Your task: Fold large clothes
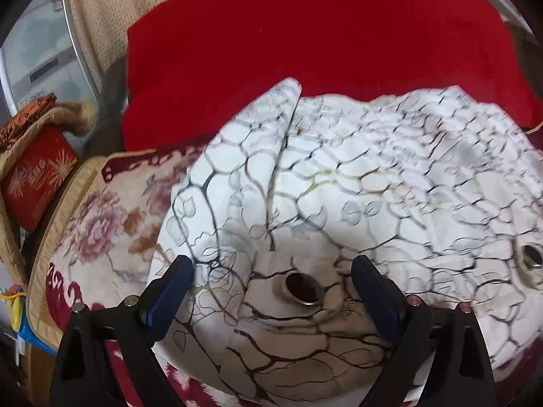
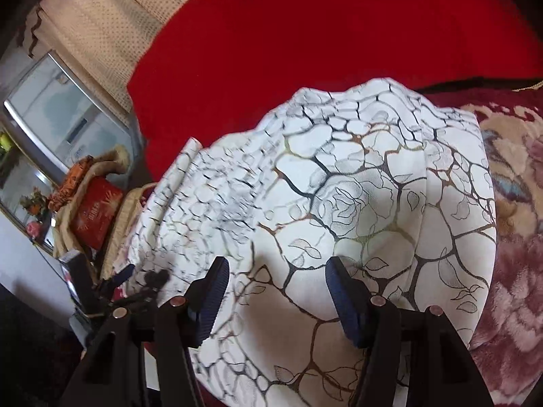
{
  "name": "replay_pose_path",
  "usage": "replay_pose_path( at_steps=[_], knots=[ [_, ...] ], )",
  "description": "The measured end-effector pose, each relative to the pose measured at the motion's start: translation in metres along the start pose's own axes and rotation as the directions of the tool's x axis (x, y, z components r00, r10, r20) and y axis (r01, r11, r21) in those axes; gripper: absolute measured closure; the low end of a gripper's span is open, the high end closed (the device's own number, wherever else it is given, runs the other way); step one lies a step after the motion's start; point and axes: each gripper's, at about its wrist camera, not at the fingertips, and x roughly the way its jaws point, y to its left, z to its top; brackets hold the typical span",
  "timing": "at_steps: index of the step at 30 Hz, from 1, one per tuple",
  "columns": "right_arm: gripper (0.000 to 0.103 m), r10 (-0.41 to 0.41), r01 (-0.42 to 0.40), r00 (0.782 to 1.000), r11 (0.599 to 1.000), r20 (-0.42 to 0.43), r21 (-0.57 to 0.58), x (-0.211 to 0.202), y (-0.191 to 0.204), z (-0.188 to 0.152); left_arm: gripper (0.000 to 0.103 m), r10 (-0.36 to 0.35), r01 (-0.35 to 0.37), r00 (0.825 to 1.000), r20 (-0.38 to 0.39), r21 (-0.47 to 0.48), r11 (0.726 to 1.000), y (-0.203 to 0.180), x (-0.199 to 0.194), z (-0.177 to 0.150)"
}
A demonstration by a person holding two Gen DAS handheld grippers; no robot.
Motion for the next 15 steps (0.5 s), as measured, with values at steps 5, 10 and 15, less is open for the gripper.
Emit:
replay_pose_path(
  at_steps=[5,10,15],
  knots=[
    [0.040,0.056,-0.057,0.997,0.998,0.057,0.005,-0.014,-0.001,0.000,0.009,-0.070,0.074,0.995,0.066,-0.075,0.994,0.004,-0.018,0.006],
    [0.040,0.070,-0.069,0.997,0.998,0.013,-0.010,-0.004,0.006,-0.001,0.009,-0.028,0.026,0.999,-0.039,-0.054,0.998,-0.006,0.006,0.003],
    [0.040,0.000,-0.001,1.000,1.000,-0.028,-0.031,0.012,0.012,-0.004,0.009,-0.028,0.027,0.999,-0.015,-0.078,0.997,-0.005,0.006,0.006]
  ],
)
